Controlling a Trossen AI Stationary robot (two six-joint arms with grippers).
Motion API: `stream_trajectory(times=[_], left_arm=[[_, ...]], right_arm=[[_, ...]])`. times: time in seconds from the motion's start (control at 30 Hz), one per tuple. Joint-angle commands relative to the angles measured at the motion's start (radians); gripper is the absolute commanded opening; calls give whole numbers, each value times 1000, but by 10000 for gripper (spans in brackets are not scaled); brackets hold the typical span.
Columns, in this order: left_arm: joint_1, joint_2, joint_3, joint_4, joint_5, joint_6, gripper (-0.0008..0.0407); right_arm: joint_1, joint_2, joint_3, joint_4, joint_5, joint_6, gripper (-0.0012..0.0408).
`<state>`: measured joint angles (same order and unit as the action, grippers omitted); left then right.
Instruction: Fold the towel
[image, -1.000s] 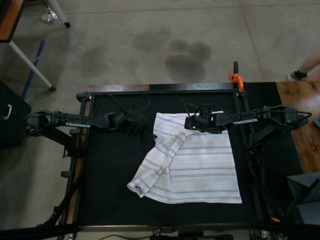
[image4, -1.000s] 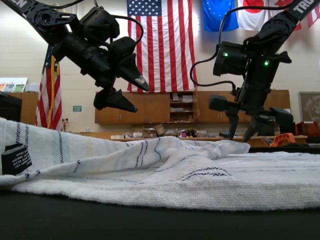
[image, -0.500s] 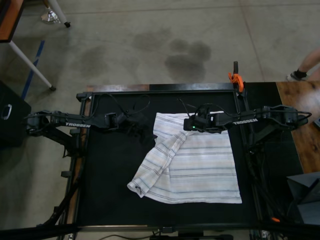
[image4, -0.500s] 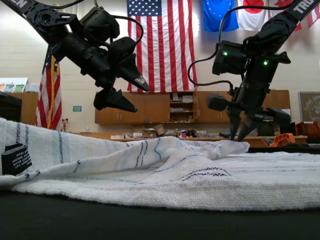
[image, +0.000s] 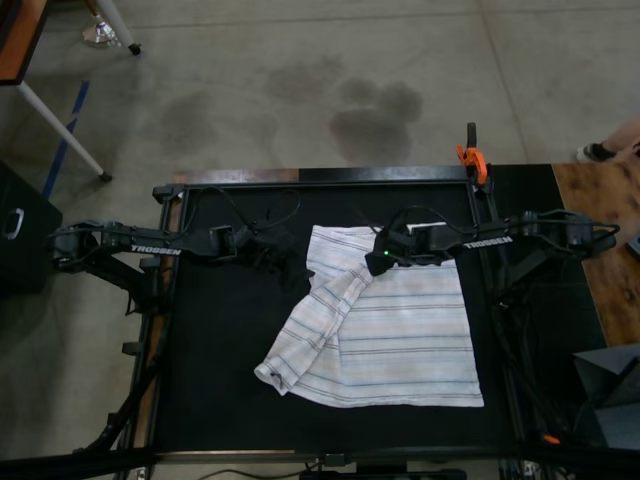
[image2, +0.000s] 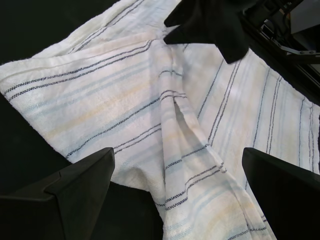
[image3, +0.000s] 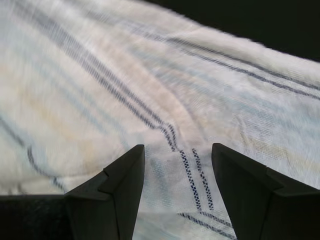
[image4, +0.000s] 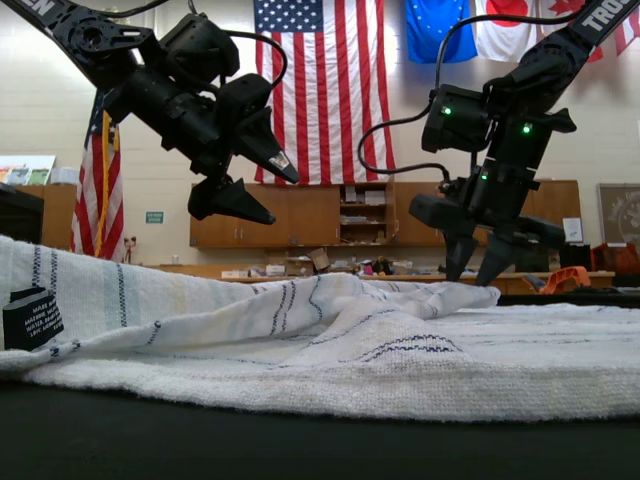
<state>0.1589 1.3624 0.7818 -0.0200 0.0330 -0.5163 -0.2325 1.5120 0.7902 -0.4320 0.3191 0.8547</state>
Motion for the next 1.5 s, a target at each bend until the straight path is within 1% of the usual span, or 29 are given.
stream_trajectory(times=[0.0, 0.17, 0.27, 0.3, 0.37, 0.43, 0.57, 0.63, 0.7, 0.8, 0.87, 0.93, 1.13, 1.23, 1.47], left_arm=[[0, 0, 0, 0, 0, 1, 353], [0, 0, 0, 0, 0, 11, 353], [0, 0, 0, -1, 0, 15, 353], [0, 0, 0, -1, 0, 15, 353], [0, 0, 0, 0, 0, 15, 353], [0, 0, 0, 0, 0, 15, 353], [0, 0, 0, 0, 0, 16, 353], [0, 0, 0, 0, 0, 16, 353], [0, 0, 0, 0, 0, 16, 353], [0, 0, 0, 0, 0, 16, 353], [0, 0, 0, 0, 0, 16, 353], [0, 0, 0, 0, 0, 16, 353], [0, 0, 0, 0, 0, 16, 353], [0, 0, 0, -1, 0, 16, 353], [0, 0, 0, 0, 0, 19, 353]], right_arm=[[-2, -2, 3, -13, -3, -15, 167], [-4, -2, 0, -21, -29, -170, 161], [-4, -3, 11, -53, -40, -245, 161], [-4, -3, 15, -66, -57, -268, 161], [-7, -3, 25, -102, -89, -285, 161], [-7, -3, 28, -143, -108, -277, 161], [-5, -3, 35, -235, -119, -234, 161], [-5, -3, 35, -259, -150, -228, 161], [-5, -3, 35, -270, -163, -206, 161], [-5, -5, 35, -272, -163, -100, 161], [-5, -7, 35, -272, -163, 13, 161], [-5, -7, 35, -277, -163, 97, 161], [-5, -7, 29, -281, -162, 217, 161], [-5, -7, 21, -280, -161, 247, 161], [-6, -7, -14, -251, -157, 225, 161]])
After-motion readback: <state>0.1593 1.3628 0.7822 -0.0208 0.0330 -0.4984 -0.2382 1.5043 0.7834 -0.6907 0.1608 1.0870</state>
